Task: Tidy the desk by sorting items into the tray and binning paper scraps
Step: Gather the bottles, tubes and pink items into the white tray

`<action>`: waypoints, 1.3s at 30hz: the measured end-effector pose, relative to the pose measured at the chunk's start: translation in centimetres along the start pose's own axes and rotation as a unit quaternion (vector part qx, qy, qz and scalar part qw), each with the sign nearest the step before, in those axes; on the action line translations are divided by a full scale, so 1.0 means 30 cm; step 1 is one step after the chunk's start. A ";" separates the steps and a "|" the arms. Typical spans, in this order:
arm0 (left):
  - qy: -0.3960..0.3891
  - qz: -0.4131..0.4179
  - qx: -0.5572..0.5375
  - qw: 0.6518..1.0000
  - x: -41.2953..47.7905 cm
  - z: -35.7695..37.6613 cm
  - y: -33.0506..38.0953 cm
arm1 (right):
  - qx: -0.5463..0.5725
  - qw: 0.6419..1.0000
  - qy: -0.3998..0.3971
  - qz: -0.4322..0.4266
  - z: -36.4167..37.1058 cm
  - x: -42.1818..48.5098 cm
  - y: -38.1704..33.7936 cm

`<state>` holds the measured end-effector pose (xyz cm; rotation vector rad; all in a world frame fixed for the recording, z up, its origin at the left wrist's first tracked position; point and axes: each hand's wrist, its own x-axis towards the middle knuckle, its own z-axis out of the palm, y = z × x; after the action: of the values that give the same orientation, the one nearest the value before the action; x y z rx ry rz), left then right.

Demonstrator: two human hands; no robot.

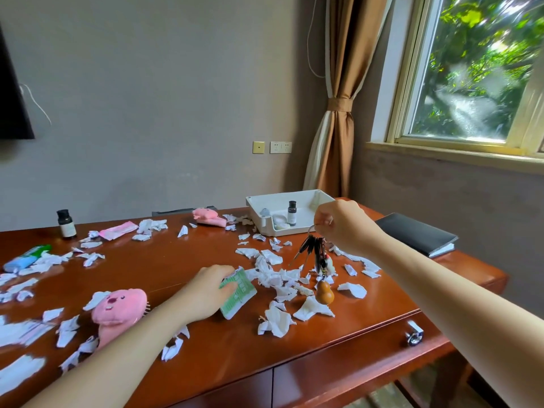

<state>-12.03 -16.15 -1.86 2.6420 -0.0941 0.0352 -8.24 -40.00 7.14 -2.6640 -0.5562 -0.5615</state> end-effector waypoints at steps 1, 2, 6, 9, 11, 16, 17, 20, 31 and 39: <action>0.013 0.001 -0.018 1.000 0.000 -0.016 0.013 | -0.002 1.000 0.002 -0.001 -0.001 0.007 0.002; 0.026 0.005 -0.037 0.999 0.008 -0.032 0.023 | -0.003 1.000 0.004 -0.001 -0.003 0.016 0.005; 0.064 0.026 -0.071 0.995 0.077 -0.098 0.043 | 0.003 1.000 0.019 0.002 -0.015 0.064 0.023; 0.068 0.053 -0.074 0.994 0.134 -0.145 0.075 | 0.010 1.000 0.028 0.007 -0.024 0.118 0.046; 0.084 0.064 -0.070 0.992 0.174 -0.167 0.107 | 0.015 0.999 0.042 0.010 -0.029 0.162 0.063; 0.119 0.066 -0.086 0.987 0.335 -0.194 0.150 | 0.043 0.996 0.074 0.027 -0.023 0.287 0.120; 0.129 0.060 -0.093 0.985 0.375 -0.195 0.154 | 0.044 0.995 0.083 0.031 -0.015 0.315 0.138; 0.170 0.056 -0.094 0.979 0.492 -0.191 0.174 | 0.057 0.991 0.107 0.052 0.021 0.405 0.202; 0.208 0.026 -0.073 0.975 0.913 -0.105 0.121 | 0.116 0.967 0.195 0.117 0.184 0.690 0.410; 0.185 0.019 -0.040 0.982 1.204 0.000 0.111 | 0.133 0.967 0.152 0.155 0.349 0.810 0.523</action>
<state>23.74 -21.24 1.23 2.5057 -0.0190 0.5223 22.38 -41.78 4.90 -2.2877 -0.1120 -0.7260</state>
